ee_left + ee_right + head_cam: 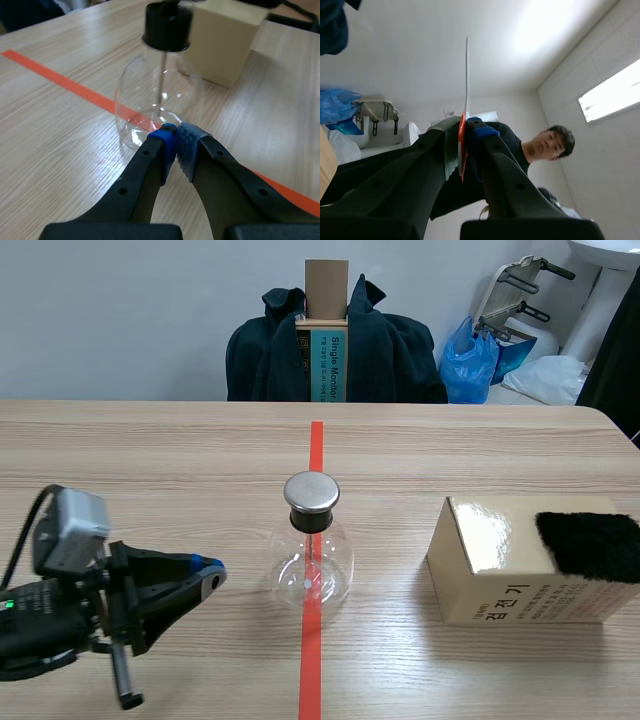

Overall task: Do the electroscope experiment.
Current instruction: 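Move the plate toward and away from the electroscope, then rub the plate on the fur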

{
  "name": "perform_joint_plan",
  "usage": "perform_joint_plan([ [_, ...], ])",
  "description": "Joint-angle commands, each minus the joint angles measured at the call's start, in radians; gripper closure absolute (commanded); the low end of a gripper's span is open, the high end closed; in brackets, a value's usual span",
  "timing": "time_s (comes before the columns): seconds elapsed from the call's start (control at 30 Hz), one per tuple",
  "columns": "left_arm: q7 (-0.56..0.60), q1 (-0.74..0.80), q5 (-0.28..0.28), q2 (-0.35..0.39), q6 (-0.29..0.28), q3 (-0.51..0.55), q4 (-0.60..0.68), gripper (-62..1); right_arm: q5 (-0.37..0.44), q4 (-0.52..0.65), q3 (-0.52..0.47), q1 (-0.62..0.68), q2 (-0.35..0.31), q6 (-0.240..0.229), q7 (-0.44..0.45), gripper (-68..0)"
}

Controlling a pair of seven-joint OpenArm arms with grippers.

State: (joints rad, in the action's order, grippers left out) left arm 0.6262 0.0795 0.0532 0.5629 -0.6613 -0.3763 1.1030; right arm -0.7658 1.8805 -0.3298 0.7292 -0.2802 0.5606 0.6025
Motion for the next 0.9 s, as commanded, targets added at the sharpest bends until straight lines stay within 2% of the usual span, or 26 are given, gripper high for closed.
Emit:
perform_joint_plan([
  [0.0, 0.013, 0.064, 0.013, 0.046, -0.009, 0.05, 0.084, -2.6, 0.027, 0.006, -0.027, -0.008, -0.013, -0.009, 0.003, -0.8],
  [0.03, 0.013, 0.108, 0.013, 0.069, -0.009, 0.077, 0.134, -5.7, 0.037, 0.005, -0.041, -0.008, -0.013, -0.02, 0.007, -0.8],
  [0.1, 0.013, 0.188, 0.014, 0.105, -0.009, 0.13, 0.219, -15.9, 0.041, -0.002, -0.063, -0.008, -0.012, -0.036, 0.007, -0.8],
  [0.27, 0.012, 0.367, 0.013, 0.146, -0.006, 0.258, 0.371, -53.8, 0.039, -0.054, -0.095, -0.009, 0.014, -0.036, 0.007, -0.8],
  [0.3, 0.013, 0.399, 0.013, 0.148, 0.001, 0.283, 0.393, -60.0, 0.033, -0.069, -0.098, -0.009, 0.027, -0.035, 0.008, -0.8],
  [0.33, 0.013, 0.43, 0.013, 0.15, 0.009, 0.304, 0.411, -62.3, 0.023, -0.082, -0.099, -0.009, 0.039, -0.028, 0.008, -0.8],
  [0.47, 0.013, 0.523, 0.013, 0.15, 0.023, 0.365, 0.468, -62.3, -0.021, -0.156, -0.104, -0.018, 0.099, 0.021, 0.007, -0.8],
  [0.63, 0.013, 0.569, 0.013, 0.149, 0.023, 0.397, 0.499, -62.3, -0.087, -0.277, -0.104, -0.069, 0.17, 0.109, 0.041, -0.8],
  [0.87, 0.01, 0.569, 0.013, 0.149, 0.023, 0.401, 0.499, -62.3, -0.202, -0.442, -0.103, -0.185, 0.204, 0.113, 0.069, -0.8],
])
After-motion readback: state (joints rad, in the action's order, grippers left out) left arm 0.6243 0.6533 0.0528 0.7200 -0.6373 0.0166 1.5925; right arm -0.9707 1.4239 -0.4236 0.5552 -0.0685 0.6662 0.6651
